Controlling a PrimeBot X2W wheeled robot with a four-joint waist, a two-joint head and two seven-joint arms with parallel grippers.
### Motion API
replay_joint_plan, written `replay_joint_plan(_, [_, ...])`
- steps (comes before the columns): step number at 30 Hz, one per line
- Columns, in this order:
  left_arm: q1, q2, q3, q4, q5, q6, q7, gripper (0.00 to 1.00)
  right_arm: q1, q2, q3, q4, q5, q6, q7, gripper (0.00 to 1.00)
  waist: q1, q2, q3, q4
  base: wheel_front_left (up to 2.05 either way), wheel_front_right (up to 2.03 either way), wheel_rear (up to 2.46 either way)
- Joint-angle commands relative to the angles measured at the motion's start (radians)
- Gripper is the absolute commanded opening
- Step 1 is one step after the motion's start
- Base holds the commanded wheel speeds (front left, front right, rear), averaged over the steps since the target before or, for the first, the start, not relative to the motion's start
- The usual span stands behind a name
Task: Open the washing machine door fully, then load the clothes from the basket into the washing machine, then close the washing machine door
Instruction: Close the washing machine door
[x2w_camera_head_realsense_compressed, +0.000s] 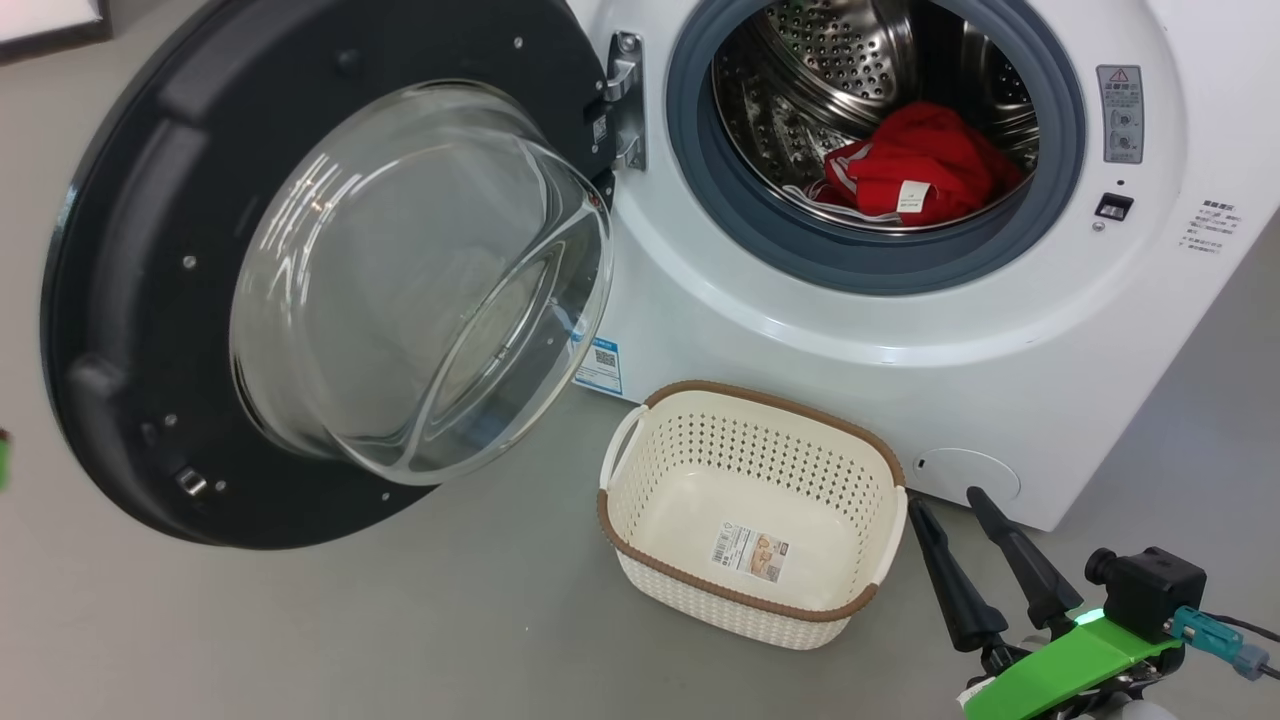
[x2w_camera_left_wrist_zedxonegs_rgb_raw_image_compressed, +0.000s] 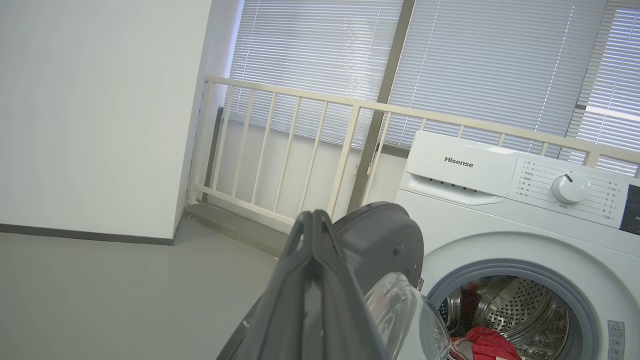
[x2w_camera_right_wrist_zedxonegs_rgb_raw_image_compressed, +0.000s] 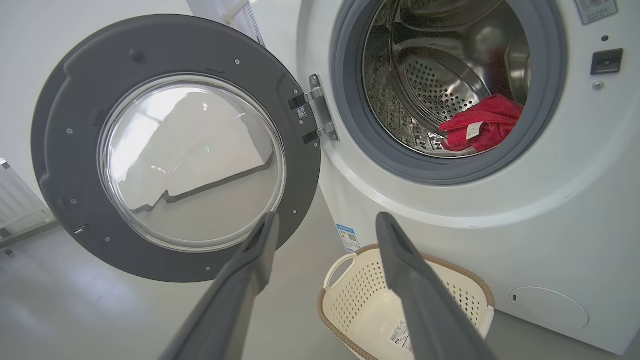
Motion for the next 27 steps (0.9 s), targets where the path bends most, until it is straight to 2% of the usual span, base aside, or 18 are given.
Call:
replay_joint_plan(1, [-0.073,0.055,0.055,0.005,-0.038,-0.001,0.027,0.0,-0.005,-0.006,0.015,-0.027,-0.002,0.002,-0.005,1.0,0.0,-0.0001,0.003,-0.007,0.0,0.0,0.0])
replay_joint_plan(13, [-0.322,0.111,0.203,0.344,-0.276,0.089,0.173,0.0,-0.017,-0.009,0.017,-0.026,-0.002,0.002,-0.005,1.0,0.0,-0.0001,0.016,-0.041,0.0,0.0,0.0])
replay_joint_plan(18, [-0.376,0.134,0.258,0.512,-0.343,0.123,0.217,0.0,-0.022,-0.011,0.018,-0.025,0.0,0.002,-0.005,1.0,0.0,-0.0001,0.017,-0.063,0.0,0.0,0.0])
replay_joint_plan(27, [-0.447,0.148,0.311,0.708,-0.419,0.185,0.279,0.0,-0.022,-0.015,0.019,-0.021,0.004,0.002,-0.005,1.0,0.0,-0.0001,0.021,-0.088,0.0,0.0,0.0])
